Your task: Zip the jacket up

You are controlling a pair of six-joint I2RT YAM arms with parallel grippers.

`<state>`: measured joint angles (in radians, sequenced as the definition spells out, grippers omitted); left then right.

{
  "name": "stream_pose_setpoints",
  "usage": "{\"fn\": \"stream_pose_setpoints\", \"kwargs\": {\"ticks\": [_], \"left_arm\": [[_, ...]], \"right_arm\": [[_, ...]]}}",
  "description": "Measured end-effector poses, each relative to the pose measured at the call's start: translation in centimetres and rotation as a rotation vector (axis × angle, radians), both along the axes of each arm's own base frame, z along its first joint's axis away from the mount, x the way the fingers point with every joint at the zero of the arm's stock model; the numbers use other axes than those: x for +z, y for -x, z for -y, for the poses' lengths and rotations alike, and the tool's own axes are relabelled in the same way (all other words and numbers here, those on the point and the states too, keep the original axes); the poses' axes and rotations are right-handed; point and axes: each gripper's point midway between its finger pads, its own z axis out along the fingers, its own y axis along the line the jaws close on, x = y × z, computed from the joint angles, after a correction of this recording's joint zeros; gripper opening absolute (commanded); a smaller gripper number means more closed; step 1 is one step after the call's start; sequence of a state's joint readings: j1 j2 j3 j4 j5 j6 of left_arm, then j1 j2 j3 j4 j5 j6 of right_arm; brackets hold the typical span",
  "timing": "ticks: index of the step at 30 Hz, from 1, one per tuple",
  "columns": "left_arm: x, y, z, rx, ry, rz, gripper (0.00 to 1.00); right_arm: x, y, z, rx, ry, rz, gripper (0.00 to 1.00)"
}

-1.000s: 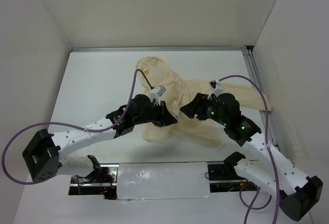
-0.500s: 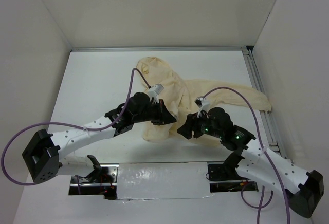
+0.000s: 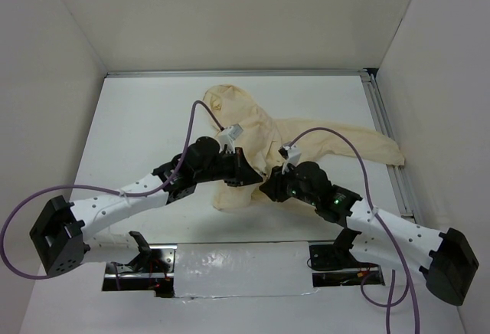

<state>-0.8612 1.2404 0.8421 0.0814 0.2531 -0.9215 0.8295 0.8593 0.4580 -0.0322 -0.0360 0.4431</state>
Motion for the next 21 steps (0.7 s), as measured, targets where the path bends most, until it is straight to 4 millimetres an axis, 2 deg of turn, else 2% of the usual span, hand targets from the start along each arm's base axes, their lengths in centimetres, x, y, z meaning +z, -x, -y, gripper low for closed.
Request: {"fn": "stream_pose_setpoints", "kwargs": {"ticks": [4,7,9,10,14,17,21], "left_arm": [[0.1,-0.1,-0.1,0.009,0.000,0.006,0.00],[-0.1,-0.3,-0.3,0.019,-0.013,0.009,0.00],[-0.1,-0.4,-0.3,0.018,-0.023,0.015,0.00],[-0.1,-0.5,-0.3,0.015,-0.029,0.021,0.00],[0.1,-1.0,-0.1,0.009,-0.055,0.042,0.00],[-0.6,-1.2,-0.2,0.018,-0.100,0.052,0.00],[-1.7,-0.7,0.0,0.012,-0.160,0.048,0.00]], "right_arm": [[-0.6,0.3,0.3,-0.004,0.030,-0.034,0.20],[0.3,0.8,0.5,-0.001,0.045,-0.059,0.11],[1.4,1.2,0.4,0.014,0.037,-0.070,0.08],[2.0,1.4,0.3,0.025,0.032,-0.077,0.00],[5.4,2.4,-0.5,0.086,0.008,-0.096,0.00],[8.4,3.1,-1.3,0.155,-0.023,-0.094,0.00],[10.5,3.3,-1.0,0.198,-0.032,-0.099,0.00]]}}
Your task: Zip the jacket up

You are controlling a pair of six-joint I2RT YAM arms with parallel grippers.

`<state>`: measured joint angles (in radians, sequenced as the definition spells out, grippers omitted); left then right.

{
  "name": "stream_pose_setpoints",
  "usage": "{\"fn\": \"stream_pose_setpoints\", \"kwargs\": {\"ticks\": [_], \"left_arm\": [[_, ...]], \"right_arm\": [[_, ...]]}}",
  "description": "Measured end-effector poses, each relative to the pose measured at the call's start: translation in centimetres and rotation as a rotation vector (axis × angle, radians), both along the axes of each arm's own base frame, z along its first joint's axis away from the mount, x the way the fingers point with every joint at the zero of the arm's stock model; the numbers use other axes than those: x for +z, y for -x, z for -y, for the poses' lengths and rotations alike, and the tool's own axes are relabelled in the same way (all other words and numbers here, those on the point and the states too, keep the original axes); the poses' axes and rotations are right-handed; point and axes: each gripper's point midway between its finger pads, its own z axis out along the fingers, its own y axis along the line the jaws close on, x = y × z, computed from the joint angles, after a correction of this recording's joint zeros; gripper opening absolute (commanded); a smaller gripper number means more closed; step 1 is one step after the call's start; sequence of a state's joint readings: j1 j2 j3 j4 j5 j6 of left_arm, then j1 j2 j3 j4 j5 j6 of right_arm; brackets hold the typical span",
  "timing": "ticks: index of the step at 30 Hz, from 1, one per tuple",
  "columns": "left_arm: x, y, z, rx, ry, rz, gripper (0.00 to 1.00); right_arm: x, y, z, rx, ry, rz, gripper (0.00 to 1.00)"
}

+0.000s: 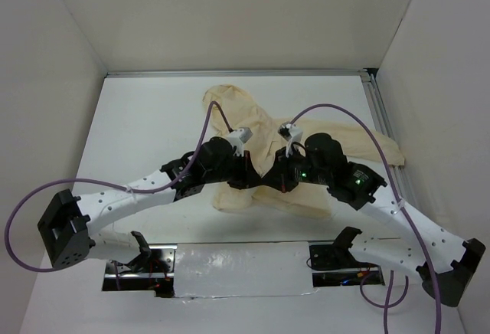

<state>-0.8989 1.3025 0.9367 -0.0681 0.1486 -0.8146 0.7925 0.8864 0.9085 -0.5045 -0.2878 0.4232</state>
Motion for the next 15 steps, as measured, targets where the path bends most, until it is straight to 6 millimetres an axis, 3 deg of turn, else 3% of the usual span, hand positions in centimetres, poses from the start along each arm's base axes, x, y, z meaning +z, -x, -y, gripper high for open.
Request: {"fn": "stream_pose_setpoints", "kwargs": {"ticks": [6,15], "left_arm": [[-0.3,0.9,0.1,-0.018,-0.004,0.007,0.00],[0.6,3.4,0.8,-0.116,0.054,0.059,0.00]], "right_arm": [[0.3,-1.1,1.1,-0.052,-0.011,-0.037,0.00],[0.4,-6.3,0.0,-0.278,-0.130,-0.156,0.00]]}}
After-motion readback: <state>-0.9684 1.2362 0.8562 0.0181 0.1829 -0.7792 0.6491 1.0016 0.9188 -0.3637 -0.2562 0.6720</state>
